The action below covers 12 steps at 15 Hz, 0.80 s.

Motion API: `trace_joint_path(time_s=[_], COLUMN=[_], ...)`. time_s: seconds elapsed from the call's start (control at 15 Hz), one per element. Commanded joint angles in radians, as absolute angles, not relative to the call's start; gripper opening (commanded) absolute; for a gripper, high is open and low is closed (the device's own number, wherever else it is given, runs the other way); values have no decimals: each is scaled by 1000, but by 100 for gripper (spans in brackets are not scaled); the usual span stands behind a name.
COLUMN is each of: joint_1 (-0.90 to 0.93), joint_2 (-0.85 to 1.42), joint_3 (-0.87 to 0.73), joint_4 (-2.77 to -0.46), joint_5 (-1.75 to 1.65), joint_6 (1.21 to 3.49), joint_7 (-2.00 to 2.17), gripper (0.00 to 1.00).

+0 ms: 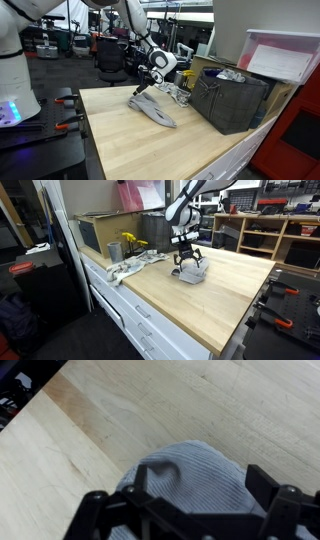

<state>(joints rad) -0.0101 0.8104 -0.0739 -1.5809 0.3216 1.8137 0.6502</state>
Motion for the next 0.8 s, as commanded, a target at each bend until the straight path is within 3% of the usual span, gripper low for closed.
trace_joint_path(time_s=[0.0, 0.73], joint_1=[-6, 49], joint_2=[852, 865], joint_3=[-78, -73], joint_4=[-1538, -1515], joint_5=[318, 294], joint_6=[1833, 1872], joint_7=[651, 661], gripper=[100, 100])
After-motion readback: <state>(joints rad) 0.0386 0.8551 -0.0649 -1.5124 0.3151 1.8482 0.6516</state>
